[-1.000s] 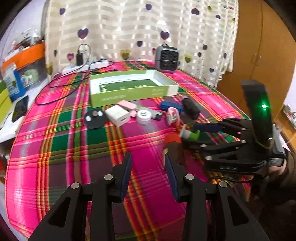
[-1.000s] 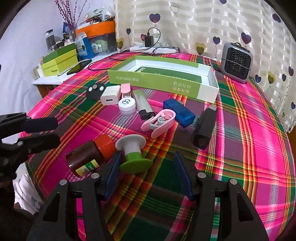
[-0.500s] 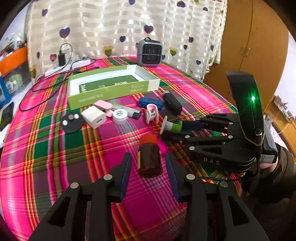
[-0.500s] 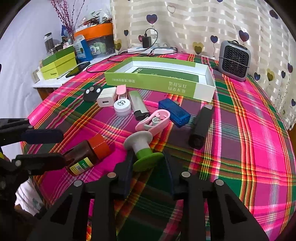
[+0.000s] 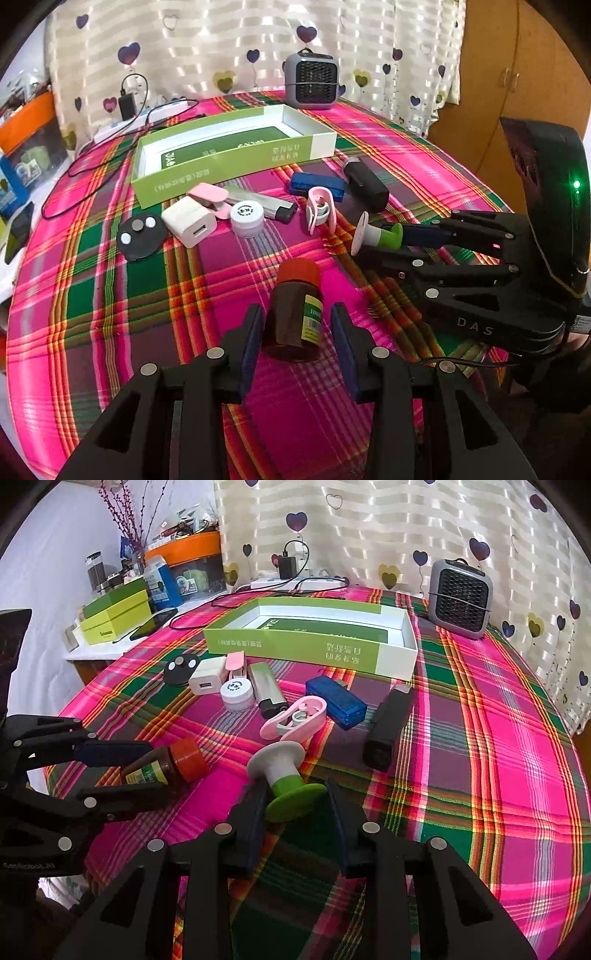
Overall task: Organize rigid objects
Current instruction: 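Grasp the amber bottle with the left gripper while the right gripper grasps the green-white plunger, then carry the amber bottle and green-white plunger in both grippers toward the open green box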
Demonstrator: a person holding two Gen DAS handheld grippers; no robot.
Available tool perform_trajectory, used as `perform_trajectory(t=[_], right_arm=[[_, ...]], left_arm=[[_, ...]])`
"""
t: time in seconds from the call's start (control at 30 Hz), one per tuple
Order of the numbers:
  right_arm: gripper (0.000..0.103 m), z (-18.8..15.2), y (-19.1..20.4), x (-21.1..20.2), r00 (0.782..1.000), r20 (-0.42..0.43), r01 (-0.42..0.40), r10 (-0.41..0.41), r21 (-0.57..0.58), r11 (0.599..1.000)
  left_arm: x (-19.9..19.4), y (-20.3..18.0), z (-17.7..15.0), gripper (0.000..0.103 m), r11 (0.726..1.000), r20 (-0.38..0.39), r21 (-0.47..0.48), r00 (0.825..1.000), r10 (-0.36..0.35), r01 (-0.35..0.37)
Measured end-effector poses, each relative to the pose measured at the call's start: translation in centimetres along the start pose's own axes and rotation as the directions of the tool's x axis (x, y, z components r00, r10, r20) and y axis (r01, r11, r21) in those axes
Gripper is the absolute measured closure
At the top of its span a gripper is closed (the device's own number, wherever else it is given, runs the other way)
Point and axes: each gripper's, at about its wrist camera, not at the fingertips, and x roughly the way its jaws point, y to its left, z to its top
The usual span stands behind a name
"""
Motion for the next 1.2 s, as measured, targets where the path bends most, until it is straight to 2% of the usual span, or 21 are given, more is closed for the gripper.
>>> perform_trajectory(t=[0.2,0.43,0.53,0.93,1.2], right_arm=[[0.071,-0.1,-0.1,-0.1,1.0,0.002,-0.004,0.004,0.005,1.0],[0.071,-0.1,-0.2,-0.3,1.0,0.003,-0.009,0.009,0.006,1.0],[0.071,-0.1,-0.2,-0.3,1.0,0.004,-0.008,0.008,0.007,1.0],[0.071,0.8,-0.5,-0.5,1.0,0.018,-0.023,0.023,0.018,1.0],[0.071,3.0,-0.8,-0.2,0.999,0.031,-0.013,0.013,0.016,1.0]], left_arm=[[1.1,0.2,0.5,0.067,1.0,-0.019,-0.006,1.0,0.017,-0.017],[1.2,0.3,0.5,0.067,0.999,-0.016,-0.031,1.0,-0.018,0.017],[1.1,0.7,0.6,0.073,0.998,-0.007,-0.054,0.999,-0.032,0.032],[0.7,2.0,2.1,0.073,0.993,0.042,-0.098,0.998,-0.057,0.061],[0.9,3.7,4.6,0.073,0.992,0.077,-0.114,0.996,-0.053,0.061]])
